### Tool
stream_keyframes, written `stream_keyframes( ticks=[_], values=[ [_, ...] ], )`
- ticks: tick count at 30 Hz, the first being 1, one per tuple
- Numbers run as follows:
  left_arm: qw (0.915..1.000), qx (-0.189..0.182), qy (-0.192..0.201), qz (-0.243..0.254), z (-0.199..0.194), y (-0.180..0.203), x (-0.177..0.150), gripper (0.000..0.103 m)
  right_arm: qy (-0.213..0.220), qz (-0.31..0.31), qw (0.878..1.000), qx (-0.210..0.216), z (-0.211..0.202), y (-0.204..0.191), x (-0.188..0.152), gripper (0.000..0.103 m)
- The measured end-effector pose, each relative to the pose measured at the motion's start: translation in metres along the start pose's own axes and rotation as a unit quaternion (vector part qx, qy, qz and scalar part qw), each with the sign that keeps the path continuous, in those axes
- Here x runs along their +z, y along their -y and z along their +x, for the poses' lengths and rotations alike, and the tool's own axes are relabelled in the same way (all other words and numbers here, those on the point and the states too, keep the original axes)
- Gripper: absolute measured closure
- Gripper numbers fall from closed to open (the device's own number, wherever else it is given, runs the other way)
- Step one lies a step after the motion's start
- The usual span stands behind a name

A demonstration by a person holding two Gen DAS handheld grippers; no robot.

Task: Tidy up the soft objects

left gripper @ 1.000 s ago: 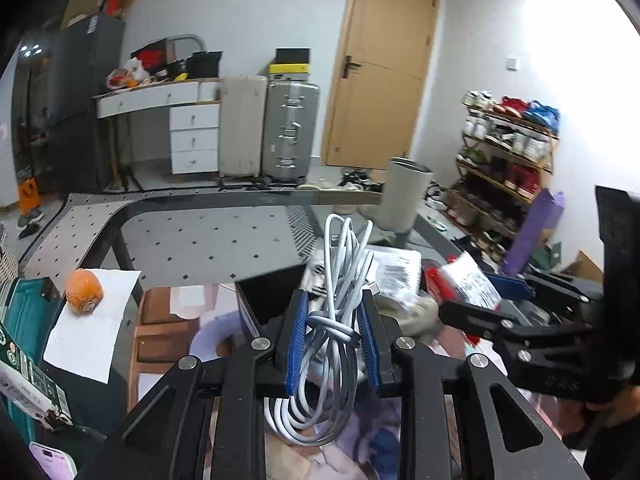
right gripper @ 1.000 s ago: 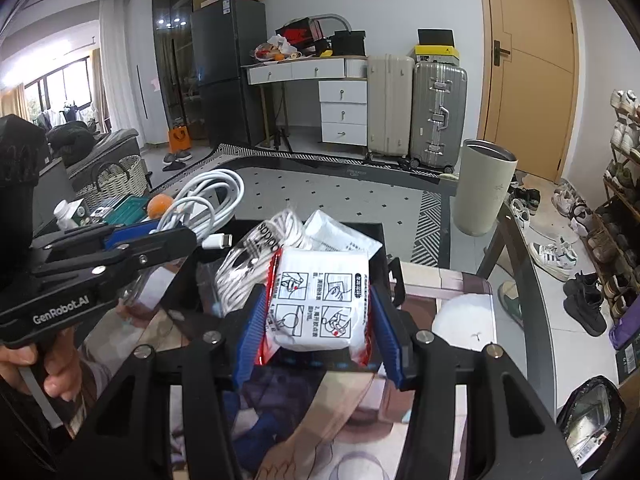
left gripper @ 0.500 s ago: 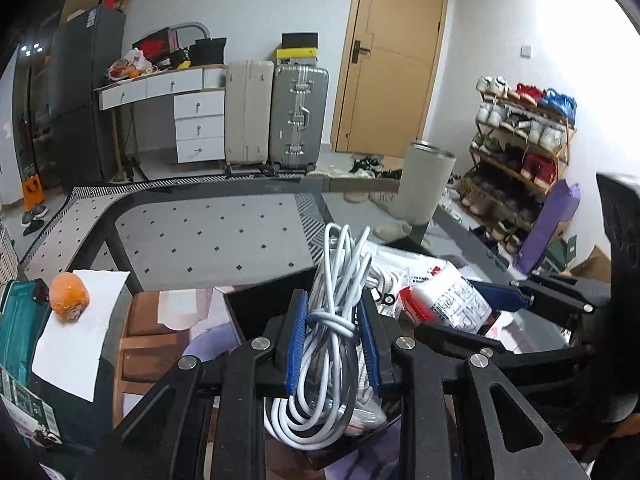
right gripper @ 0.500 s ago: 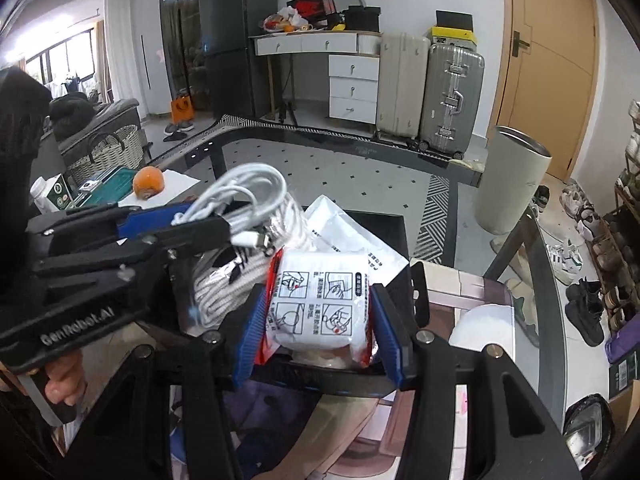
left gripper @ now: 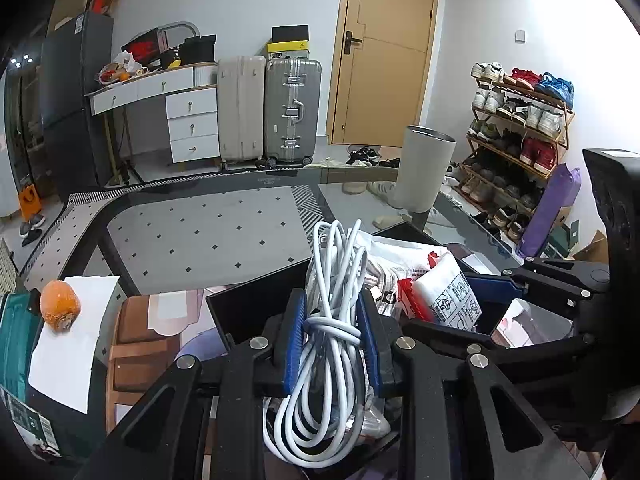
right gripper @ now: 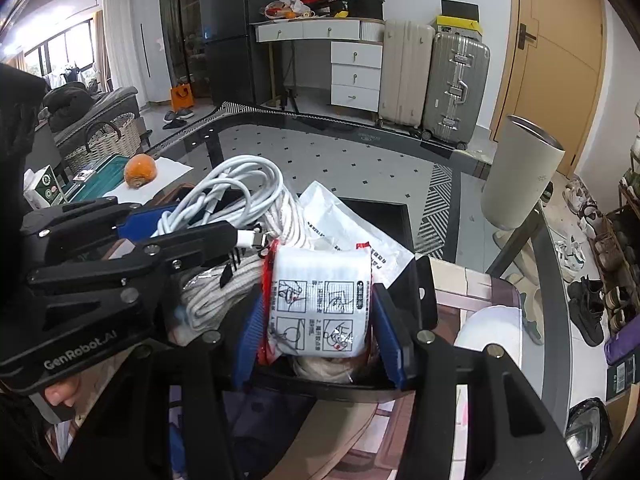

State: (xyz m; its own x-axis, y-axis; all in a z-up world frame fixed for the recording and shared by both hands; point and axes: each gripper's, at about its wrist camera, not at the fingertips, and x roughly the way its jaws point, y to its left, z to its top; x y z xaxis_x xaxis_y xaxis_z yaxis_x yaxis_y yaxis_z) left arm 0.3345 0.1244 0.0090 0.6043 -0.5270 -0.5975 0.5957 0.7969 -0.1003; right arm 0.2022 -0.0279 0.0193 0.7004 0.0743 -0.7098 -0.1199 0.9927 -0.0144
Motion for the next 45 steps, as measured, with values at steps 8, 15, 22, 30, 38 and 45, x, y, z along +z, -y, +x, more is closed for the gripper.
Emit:
stream_keyframes(
  ticks=[8,15,22,30,38,45],
  values=[
    [1.0,0.001,-0.002,0.006,0.0,0.006,0.0,0.076,0.003,-0.01,1.0,0.002,-0.006,0.001,-0.001,0.04],
    [1.0,0.001,0.003,0.006,-0.012,0.002,-0.002,0.043,0.03,-0.029,0.999,-0.022,-0.029,-0.004,-0.006,0.024],
    [0.9994,0.006,0.035,0.002,-0.039,-0.005,-0.002,0.003,0.063,-0.03,0.997,-0.031,-0.047,-0.009,-0.011,0.009],
    [0.998,0.025,0.051,0.028,-0.062,-0.004,-0.007,0.001,0.094,-0.017,0.995,-0.031,-0.058,-0.008,-0.021,0.0],
    [0.9959,0.035,0.076,0.036,-0.087,-0.004,-0.023,0.001,0.134,0.017,0.991,-0.018,-0.076,-0.008,-0.043,0.0],
    [0.9951,0.042,0.076,0.047,-0.098,-0.003,-0.05,0.001,0.157,0.028,0.987,-0.018,-0.082,-0.016,-0.062,0.0]
  ],
)
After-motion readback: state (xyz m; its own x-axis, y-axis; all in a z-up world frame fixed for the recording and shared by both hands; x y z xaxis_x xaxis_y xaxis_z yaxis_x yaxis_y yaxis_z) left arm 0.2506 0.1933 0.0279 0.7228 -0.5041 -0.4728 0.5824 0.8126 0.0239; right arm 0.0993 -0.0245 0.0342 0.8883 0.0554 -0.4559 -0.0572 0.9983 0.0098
